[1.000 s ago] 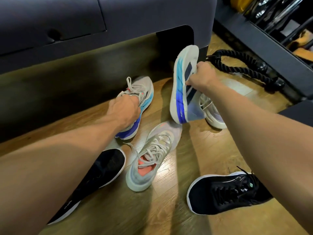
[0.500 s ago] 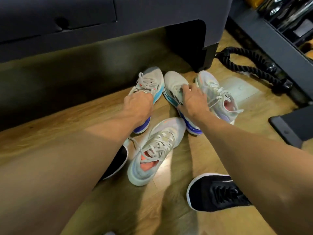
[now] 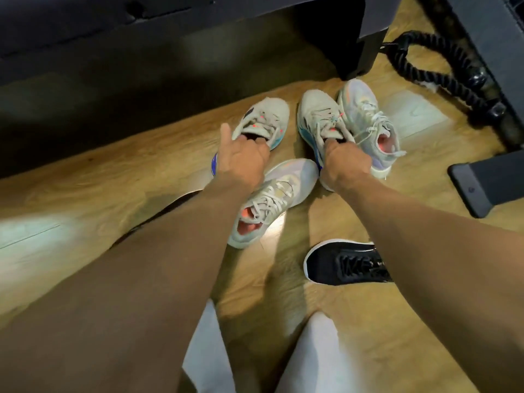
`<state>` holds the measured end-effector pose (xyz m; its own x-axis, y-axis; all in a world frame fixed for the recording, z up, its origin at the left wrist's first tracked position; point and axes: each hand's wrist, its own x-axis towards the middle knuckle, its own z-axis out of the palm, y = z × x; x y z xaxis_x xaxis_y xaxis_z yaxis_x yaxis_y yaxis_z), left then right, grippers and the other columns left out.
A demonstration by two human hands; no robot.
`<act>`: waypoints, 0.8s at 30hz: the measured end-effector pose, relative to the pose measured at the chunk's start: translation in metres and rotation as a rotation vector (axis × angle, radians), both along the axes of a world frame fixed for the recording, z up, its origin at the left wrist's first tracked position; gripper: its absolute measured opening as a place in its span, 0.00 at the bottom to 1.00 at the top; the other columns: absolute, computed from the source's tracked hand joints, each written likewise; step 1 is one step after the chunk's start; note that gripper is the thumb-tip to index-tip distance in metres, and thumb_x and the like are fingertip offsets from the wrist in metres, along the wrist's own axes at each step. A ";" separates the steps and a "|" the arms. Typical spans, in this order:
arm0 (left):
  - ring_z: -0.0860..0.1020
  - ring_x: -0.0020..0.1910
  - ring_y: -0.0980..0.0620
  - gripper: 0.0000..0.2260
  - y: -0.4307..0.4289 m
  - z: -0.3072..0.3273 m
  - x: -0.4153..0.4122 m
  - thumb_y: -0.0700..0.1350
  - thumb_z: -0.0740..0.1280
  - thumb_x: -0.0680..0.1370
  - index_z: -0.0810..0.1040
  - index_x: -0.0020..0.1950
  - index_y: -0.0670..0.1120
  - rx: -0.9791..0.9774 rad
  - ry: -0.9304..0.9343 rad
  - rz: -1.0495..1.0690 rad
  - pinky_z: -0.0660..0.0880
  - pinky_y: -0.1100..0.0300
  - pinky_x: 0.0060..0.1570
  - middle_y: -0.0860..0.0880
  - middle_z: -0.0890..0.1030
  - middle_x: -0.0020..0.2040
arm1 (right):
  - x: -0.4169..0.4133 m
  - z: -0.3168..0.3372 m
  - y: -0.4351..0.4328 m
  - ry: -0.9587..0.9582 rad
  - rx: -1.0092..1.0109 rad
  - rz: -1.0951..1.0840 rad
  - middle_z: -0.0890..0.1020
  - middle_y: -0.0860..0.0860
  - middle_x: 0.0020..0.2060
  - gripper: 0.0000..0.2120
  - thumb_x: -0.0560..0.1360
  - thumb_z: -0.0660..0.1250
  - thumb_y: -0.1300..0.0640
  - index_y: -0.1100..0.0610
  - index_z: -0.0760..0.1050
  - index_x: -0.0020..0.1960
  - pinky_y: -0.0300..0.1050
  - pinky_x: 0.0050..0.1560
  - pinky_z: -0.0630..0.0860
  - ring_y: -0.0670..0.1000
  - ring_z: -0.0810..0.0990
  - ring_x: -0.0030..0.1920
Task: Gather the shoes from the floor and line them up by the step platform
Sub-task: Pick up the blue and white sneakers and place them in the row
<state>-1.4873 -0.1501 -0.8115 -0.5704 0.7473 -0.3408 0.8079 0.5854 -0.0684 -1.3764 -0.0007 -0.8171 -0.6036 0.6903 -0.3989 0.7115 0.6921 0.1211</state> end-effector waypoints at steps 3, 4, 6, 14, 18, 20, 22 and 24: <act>0.74 0.52 0.45 0.14 -0.014 0.061 0.020 0.42 0.63 0.74 0.73 0.59 0.47 0.047 -0.058 0.018 0.53 0.41 0.67 0.48 0.79 0.44 | -0.005 0.058 -0.014 -0.044 -0.004 0.039 0.77 0.59 0.60 0.18 0.76 0.63 0.58 0.59 0.69 0.66 0.54 0.54 0.73 0.62 0.76 0.60; 0.73 0.48 0.45 0.11 -0.021 0.086 0.028 0.41 0.62 0.74 0.74 0.56 0.49 0.042 -0.073 0.029 0.55 0.43 0.65 0.49 0.77 0.41 | -0.006 0.084 -0.020 -0.068 -0.016 0.040 0.77 0.59 0.60 0.19 0.76 0.64 0.57 0.59 0.69 0.66 0.54 0.54 0.73 0.61 0.76 0.61; 0.69 0.41 0.47 0.05 -0.032 0.142 0.037 0.42 0.63 0.75 0.71 0.48 0.51 -0.013 -0.089 0.049 0.57 0.46 0.62 0.51 0.71 0.33 | -0.007 0.142 -0.033 -0.116 -0.054 0.047 0.77 0.58 0.62 0.20 0.75 0.65 0.55 0.58 0.70 0.66 0.56 0.56 0.73 0.61 0.76 0.62; 0.76 0.45 0.45 0.08 -0.074 0.423 0.055 0.48 0.67 0.75 0.67 0.46 0.50 0.026 -0.156 0.226 0.57 0.44 0.64 0.52 0.68 0.33 | -0.011 0.431 -0.113 -0.114 -0.297 0.283 0.80 0.57 0.56 0.19 0.74 0.66 0.57 0.58 0.71 0.63 0.48 0.49 0.73 0.60 0.78 0.55; 0.78 0.51 0.43 0.08 -0.124 0.551 0.069 0.48 0.68 0.74 0.68 0.46 0.50 0.090 -0.187 0.370 0.57 0.42 0.64 0.51 0.71 0.38 | -0.017 0.563 -0.168 -0.077 -0.353 0.453 0.79 0.53 0.46 0.13 0.69 0.72 0.55 0.54 0.73 0.51 0.48 0.42 0.72 0.57 0.77 0.44; 0.77 0.54 0.43 0.07 -0.152 0.601 0.076 0.47 0.67 0.74 0.71 0.49 0.50 0.119 -0.176 0.451 0.58 0.41 0.64 0.49 0.76 0.44 | -0.018 0.620 -0.196 -0.076 -0.385 0.525 0.80 0.52 0.44 0.13 0.68 0.73 0.52 0.54 0.74 0.48 0.48 0.41 0.73 0.55 0.76 0.40; 0.76 0.56 0.43 0.13 -0.184 0.644 0.082 0.47 0.67 0.73 0.74 0.56 0.50 0.130 -0.156 0.543 0.59 0.42 0.63 0.48 0.80 0.51 | -0.016 0.671 -0.225 -0.124 -0.460 0.628 0.80 0.51 0.45 0.18 0.65 0.76 0.50 0.52 0.76 0.52 0.47 0.41 0.76 0.53 0.78 0.41; 0.76 0.58 0.43 0.17 -0.224 0.682 0.088 0.49 0.67 0.71 0.74 0.60 0.50 0.150 -0.126 0.620 0.60 0.42 0.61 0.47 0.80 0.55 | -0.012 0.717 -0.257 -0.141 -0.598 0.701 0.79 0.49 0.46 0.23 0.64 0.78 0.51 0.51 0.76 0.56 0.45 0.37 0.81 0.51 0.80 0.41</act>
<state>-1.3994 -0.3737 -0.1299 -0.8736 0.3371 -0.3510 0.3136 0.9415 0.1237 -1.3883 -0.2581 -0.0999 -0.7237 -0.1572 -0.6719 0.1134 0.9334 -0.3405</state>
